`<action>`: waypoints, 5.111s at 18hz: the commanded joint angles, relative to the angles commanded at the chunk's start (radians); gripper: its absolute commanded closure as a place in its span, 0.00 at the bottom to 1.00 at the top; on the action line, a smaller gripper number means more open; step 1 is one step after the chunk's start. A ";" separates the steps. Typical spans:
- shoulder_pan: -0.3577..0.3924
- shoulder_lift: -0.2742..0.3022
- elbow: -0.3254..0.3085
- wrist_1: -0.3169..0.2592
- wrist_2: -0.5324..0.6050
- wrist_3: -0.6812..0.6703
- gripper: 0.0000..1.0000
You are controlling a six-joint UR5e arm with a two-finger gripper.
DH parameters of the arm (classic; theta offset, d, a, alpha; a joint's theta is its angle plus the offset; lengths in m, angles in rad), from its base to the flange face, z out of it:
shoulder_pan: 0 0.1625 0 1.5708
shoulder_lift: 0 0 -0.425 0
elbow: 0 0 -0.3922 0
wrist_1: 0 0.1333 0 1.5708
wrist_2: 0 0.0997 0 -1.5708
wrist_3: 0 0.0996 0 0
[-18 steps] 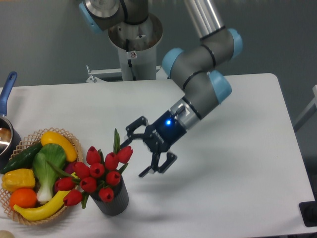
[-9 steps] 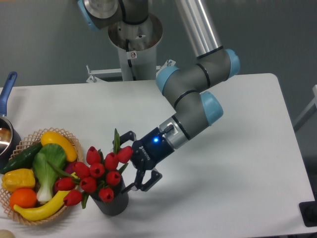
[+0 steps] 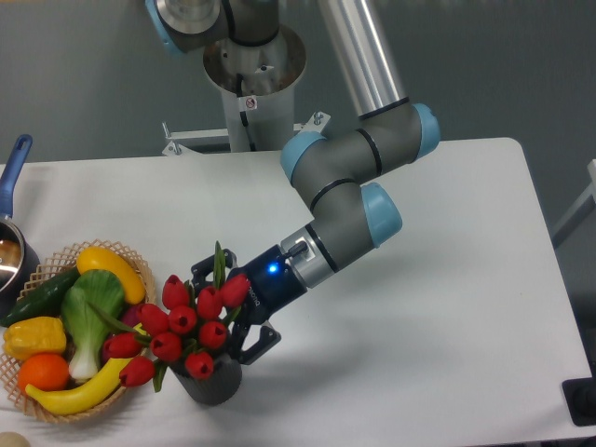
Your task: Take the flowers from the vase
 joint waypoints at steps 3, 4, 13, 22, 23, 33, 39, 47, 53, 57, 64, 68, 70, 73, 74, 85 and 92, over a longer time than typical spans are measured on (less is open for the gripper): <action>0.002 -0.002 0.002 0.012 0.009 0.002 0.94; 0.002 0.002 0.003 0.012 0.009 0.002 0.98; 0.014 0.017 0.009 0.012 0.000 -0.025 1.00; 0.025 0.081 0.034 0.012 -0.005 -0.124 1.00; 0.023 0.084 0.041 0.012 -0.009 -0.142 1.00; 0.025 0.129 0.129 0.012 -0.051 -0.337 1.00; 0.034 0.147 0.146 0.012 -0.052 -0.371 1.00; 0.046 0.149 0.236 0.012 -0.052 -0.478 1.00; 0.097 0.164 0.255 0.012 -0.046 -0.505 1.00; 0.210 0.183 0.239 0.014 0.015 -0.497 1.00; 0.319 0.183 0.206 0.015 0.217 -0.471 1.00; 0.347 0.198 0.118 0.014 0.400 -0.364 1.00; 0.354 0.221 0.068 0.014 0.518 -0.330 1.00; 0.351 0.244 0.025 0.005 0.740 -0.287 1.00; 0.350 0.247 0.012 0.003 0.785 -0.288 1.00; 0.275 0.213 -0.032 -0.069 1.192 -0.215 0.96; 0.256 0.213 -0.043 -0.098 1.245 -0.213 0.96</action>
